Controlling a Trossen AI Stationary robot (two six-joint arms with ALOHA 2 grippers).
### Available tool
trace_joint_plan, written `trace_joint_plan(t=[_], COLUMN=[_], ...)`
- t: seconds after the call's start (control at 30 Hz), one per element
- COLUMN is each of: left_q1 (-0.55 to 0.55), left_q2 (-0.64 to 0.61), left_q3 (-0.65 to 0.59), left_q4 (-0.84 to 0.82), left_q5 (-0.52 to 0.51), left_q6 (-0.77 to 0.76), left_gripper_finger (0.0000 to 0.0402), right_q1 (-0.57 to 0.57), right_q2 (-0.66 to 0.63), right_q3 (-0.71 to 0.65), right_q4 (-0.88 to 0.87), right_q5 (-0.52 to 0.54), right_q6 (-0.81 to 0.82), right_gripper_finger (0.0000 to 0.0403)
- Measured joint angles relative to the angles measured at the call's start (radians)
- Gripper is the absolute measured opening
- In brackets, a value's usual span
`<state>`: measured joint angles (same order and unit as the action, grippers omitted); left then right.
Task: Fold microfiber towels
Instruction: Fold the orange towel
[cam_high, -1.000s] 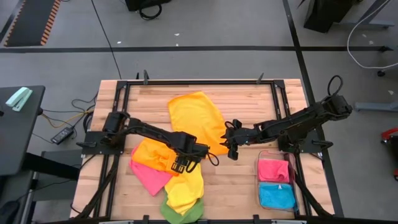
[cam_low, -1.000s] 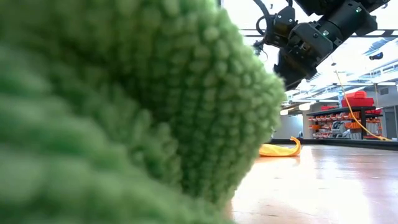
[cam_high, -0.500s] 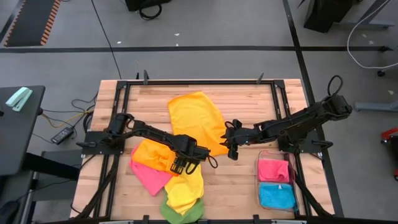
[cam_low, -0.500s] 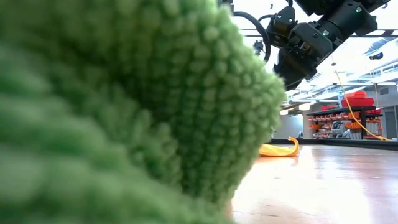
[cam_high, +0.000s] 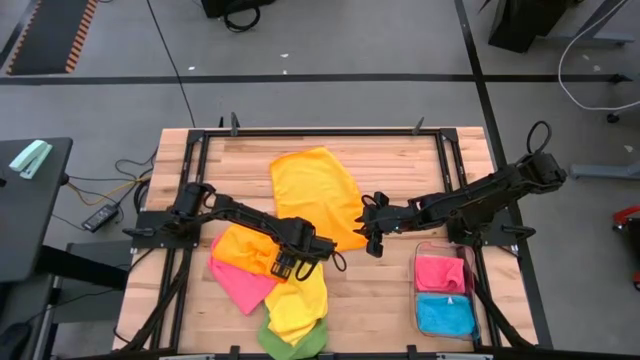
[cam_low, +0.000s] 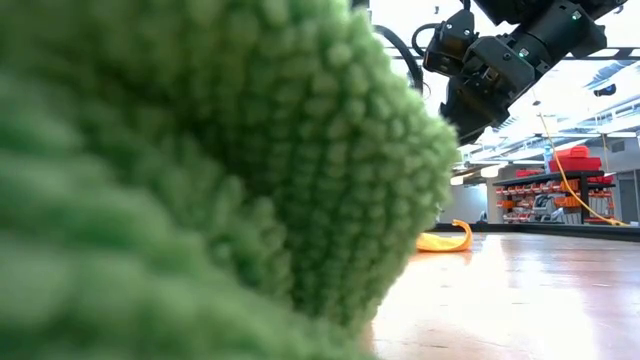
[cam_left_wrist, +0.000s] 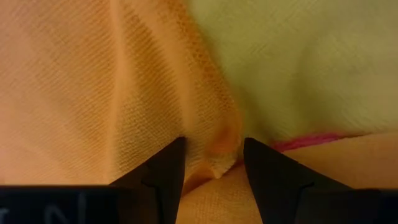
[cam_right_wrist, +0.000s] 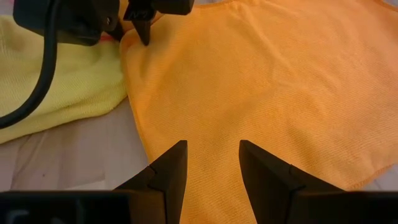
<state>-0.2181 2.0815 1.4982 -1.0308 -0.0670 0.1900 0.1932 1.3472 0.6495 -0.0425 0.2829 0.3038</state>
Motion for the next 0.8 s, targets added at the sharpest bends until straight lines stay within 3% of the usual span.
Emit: trace_joint_plan(t=[0.5, 0.8], left_q1=[-0.011, -0.011], left_q2=[0.0, 0.0], left_q3=[0.0, 0.001], left_q4=[-0.007, -0.006], left_q5=[-0.026, -0.026], left_q6=[-0.002, -0.016], left_gripper_finger=[0.0169, 0.0089], right_q1=[0.0, 0.005], right_q2=[0.0, 0.0], right_q3=[0.0, -0.004], right_q4=[0.0, -0.025], right_q5=[0.0, 0.001], right_q6=[0.0, -0.053], right_gripper_finger=[0.0153, 0.0153])
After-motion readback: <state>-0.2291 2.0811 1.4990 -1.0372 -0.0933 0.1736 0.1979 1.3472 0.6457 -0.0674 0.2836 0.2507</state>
